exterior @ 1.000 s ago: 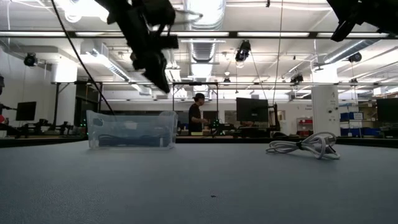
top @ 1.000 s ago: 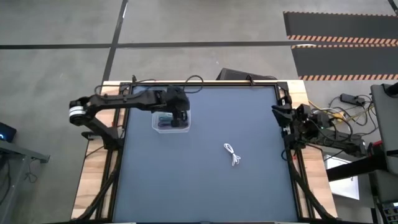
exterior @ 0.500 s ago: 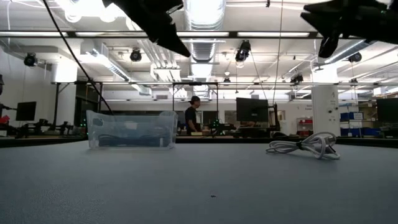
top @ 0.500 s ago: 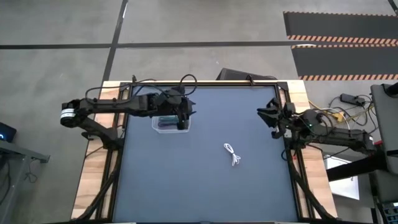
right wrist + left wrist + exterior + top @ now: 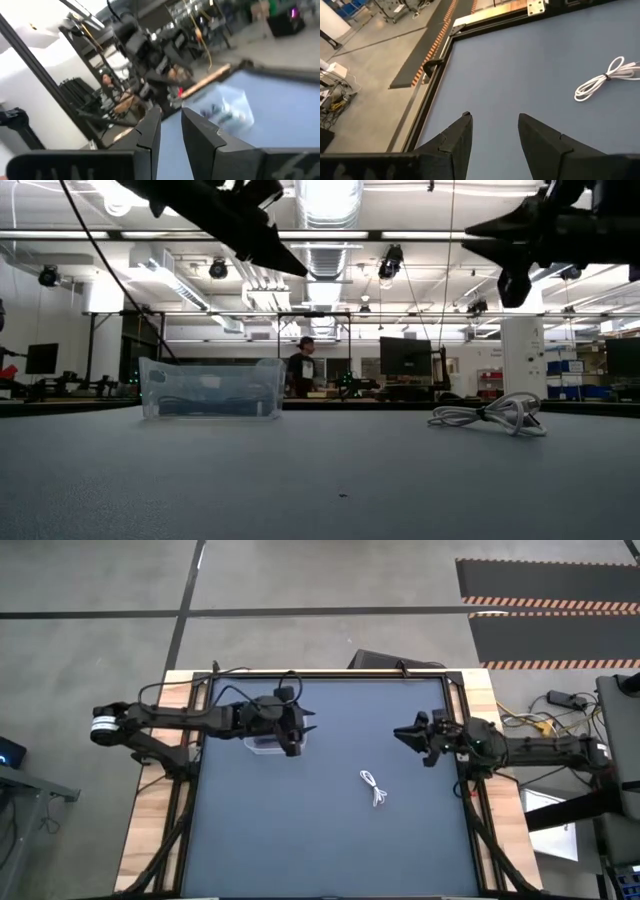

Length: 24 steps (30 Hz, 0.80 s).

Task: Pick and place USB-C Cables
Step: Put the white charger cable into the bin

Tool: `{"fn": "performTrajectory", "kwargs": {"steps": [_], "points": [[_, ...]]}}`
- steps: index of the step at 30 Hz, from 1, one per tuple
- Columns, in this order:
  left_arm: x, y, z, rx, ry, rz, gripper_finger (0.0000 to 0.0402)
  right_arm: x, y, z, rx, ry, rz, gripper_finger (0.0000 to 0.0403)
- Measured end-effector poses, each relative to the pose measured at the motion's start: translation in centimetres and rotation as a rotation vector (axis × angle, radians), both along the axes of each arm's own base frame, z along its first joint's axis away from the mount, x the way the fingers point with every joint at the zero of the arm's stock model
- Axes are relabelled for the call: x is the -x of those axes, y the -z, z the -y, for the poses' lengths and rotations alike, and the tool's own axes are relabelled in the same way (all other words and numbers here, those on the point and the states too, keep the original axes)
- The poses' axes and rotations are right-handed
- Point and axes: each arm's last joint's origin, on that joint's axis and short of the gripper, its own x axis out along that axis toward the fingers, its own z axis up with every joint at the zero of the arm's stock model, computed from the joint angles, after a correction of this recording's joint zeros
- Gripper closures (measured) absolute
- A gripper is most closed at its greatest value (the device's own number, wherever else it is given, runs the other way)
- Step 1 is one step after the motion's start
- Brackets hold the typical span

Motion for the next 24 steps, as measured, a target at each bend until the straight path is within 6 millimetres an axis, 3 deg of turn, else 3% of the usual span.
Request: {"fn": "performTrajectory", "kwargs": {"steps": [8, 15, 24], "points": [[1.1, -1.2, 0.2, 0.011, -0.007, 0.058, 0.0258, -1.8, -1.0, -0.8, -0.124, -0.051, -0.274, 0.0335], [2.3, -0.9, 0.4, 0.045, -0.020, 0.074, 0.0258, -3.0, -2.0, -1.0, -0.300, 0.050, -0.697, 0.0335], [2.9, -0.7, 0.5, 0.053, -0.024, 0.086, 0.0258, -5.9, -3.8, -1.6, -0.378, 0.100, -0.995, 0.0335]]}}
